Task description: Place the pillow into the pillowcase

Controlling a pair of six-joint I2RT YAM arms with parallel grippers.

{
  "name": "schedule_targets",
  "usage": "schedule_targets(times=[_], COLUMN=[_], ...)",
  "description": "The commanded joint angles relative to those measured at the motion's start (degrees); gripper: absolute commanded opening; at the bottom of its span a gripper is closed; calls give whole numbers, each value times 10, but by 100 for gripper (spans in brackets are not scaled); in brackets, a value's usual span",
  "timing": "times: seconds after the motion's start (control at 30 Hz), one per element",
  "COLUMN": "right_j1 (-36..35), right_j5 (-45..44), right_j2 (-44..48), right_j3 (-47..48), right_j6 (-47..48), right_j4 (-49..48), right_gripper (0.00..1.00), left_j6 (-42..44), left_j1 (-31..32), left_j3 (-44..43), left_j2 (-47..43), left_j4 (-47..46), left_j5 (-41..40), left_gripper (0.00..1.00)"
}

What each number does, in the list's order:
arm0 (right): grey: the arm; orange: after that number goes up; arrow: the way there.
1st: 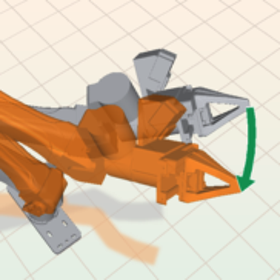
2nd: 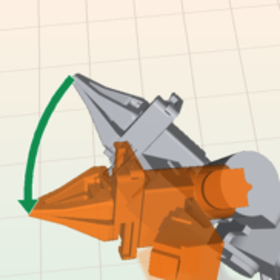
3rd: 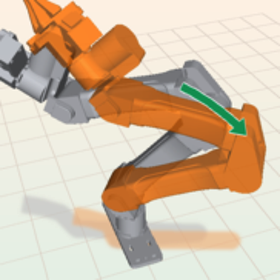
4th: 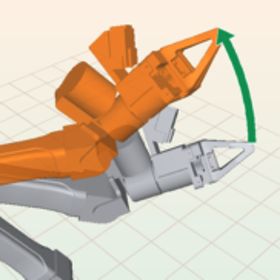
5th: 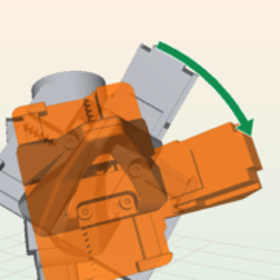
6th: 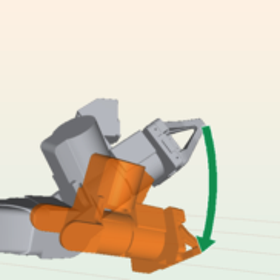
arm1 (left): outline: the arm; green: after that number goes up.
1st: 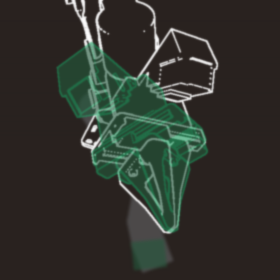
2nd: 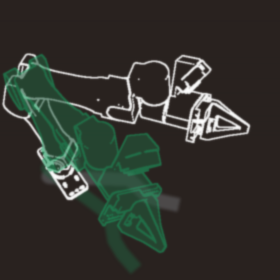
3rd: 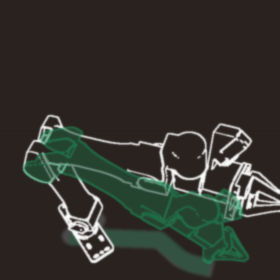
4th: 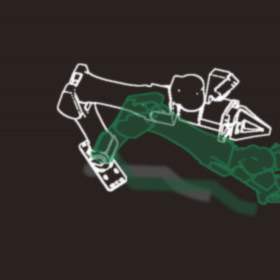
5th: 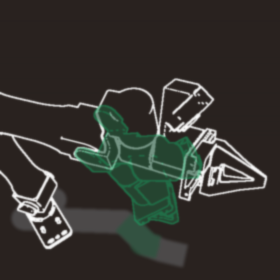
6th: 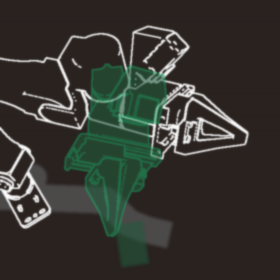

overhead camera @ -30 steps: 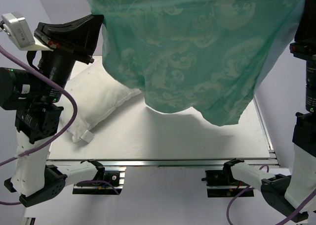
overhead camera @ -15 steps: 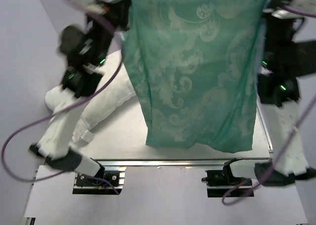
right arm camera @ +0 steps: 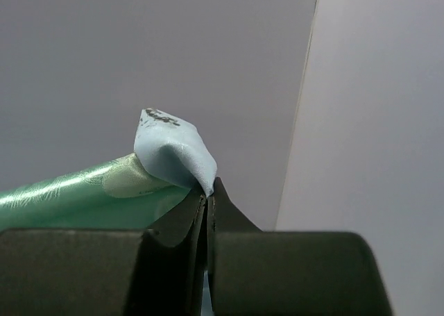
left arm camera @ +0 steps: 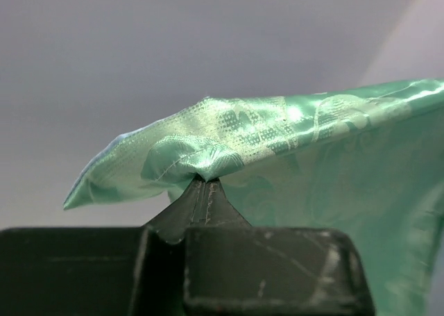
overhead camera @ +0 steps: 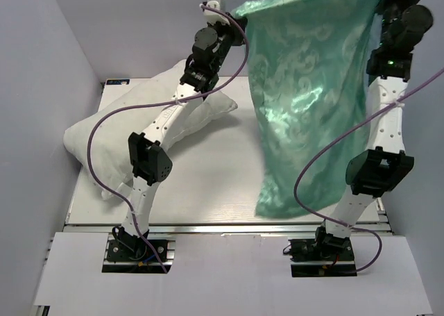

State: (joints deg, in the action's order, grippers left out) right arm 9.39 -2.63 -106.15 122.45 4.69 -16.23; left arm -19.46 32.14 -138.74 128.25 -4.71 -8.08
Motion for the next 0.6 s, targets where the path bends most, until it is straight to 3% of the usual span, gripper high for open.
schedule_targets(times=[0.0, 0.17, 0.27, 0.33, 0.37, 0.4, 0.43, 0.47, 0.53, 0.57], right_j1=[48, 60, 60, 60, 55, 49, 40, 28, -1, -9], right_j5=[20, 82, 175, 267, 315, 320, 311, 303, 308, 324], right_j2=[89, 145, 182, 239, 312, 313, 402, 448, 557, 585], right_j3=[95, 62, 15, -80, -220, -312, -404, -486, -646, -675], right_j6=[-42, -42, -56, -79, -82, -81, -72, -62, -57, -61], right_j4=[-158, -122, -43, -2, -5, -22, -55, -101, -99, -47], right_gripper=[0, 0, 0, 0, 0, 0, 0, 0, 0, 0], left_j6=[-15, -18, -8, -3, -4, -7, -10, -21, -35, -56], left_j1=[-29, -29, -30, -31, -32, -33, -33, -33, -34, -35], left_j3=[-41, -11, 102, 287, 417, 419, 526, 574, 695, 735], left_j2=[-102, -150, -208, -253, -299, -319, -338, -356, -408, -426], left_j4=[-155, -153, -118, -141, -188, -204, -216, -230, -228, -224], left_j5=[-9, 8, -4, -13, -27, -32, -37, -45, -54, -55], left_gripper=[0, 0, 0, 0, 0, 0, 0, 0, 0, 0])
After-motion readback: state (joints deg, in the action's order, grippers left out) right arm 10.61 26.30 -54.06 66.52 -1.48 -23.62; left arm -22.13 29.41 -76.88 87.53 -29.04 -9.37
